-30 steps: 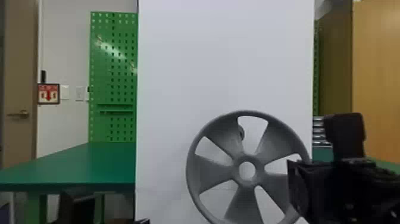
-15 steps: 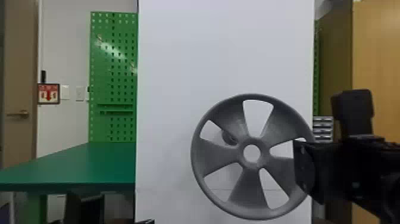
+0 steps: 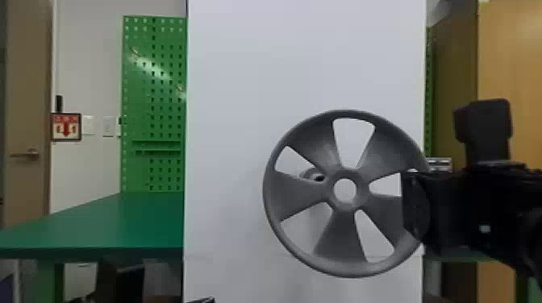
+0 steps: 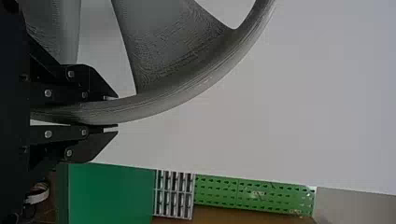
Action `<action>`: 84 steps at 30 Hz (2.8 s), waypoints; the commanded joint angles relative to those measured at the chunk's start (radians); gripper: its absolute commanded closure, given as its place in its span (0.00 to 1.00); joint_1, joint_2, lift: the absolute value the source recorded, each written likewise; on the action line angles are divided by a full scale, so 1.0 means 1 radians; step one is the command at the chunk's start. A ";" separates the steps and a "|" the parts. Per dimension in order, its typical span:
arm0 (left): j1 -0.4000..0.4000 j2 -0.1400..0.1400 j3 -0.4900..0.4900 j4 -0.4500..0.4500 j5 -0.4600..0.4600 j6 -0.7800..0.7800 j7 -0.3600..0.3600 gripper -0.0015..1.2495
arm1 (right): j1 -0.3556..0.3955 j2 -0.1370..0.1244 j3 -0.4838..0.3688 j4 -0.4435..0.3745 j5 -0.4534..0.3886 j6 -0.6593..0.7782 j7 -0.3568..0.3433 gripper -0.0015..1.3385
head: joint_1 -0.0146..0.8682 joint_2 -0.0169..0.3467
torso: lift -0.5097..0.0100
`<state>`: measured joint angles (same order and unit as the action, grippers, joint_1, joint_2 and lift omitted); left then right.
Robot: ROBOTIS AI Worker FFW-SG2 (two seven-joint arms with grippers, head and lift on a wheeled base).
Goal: Hold the wheel and insert it
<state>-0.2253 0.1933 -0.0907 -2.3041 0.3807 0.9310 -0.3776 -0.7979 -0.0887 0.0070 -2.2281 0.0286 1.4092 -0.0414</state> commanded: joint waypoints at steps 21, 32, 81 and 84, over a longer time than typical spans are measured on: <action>-0.005 0.000 -0.003 0.005 0.004 0.000 0.000 0.40 | -0.015 -0.002 0.005 0.011 0.001 -0.012 0.000 0.85 | 0.02 0.06 | 0.03; -0.006 0.000 -0.004 0.006 0.007 0.000 0.000 0.40 | -0.012 0.006 0.011 0.011 0.005 -0.019 0.000 0.85 | 0.02 0.06 | 0.03; -0.008 0.000 -0.009 0.009 0.010 0.000 0.000 0.40 | -0.007 0.033 0.079 0.048 0.019 -0.082 0.000 0.85 | 0.02 0.06 | 0.03; -0.008 0.000 -0.009 0.009 0.010 0.000 0.000 0.40 | -0.007 0.032 0.079 0.048 0.019 -0.082 0.000 0.85 | 0.02 0.06 | 0.03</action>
<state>-0.2332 0.1933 -0.0996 -2.2948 0.3912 0.9309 -0.3773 -0.8054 -0.0555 0.0849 -2.1815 0.0479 1.3284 -0.0414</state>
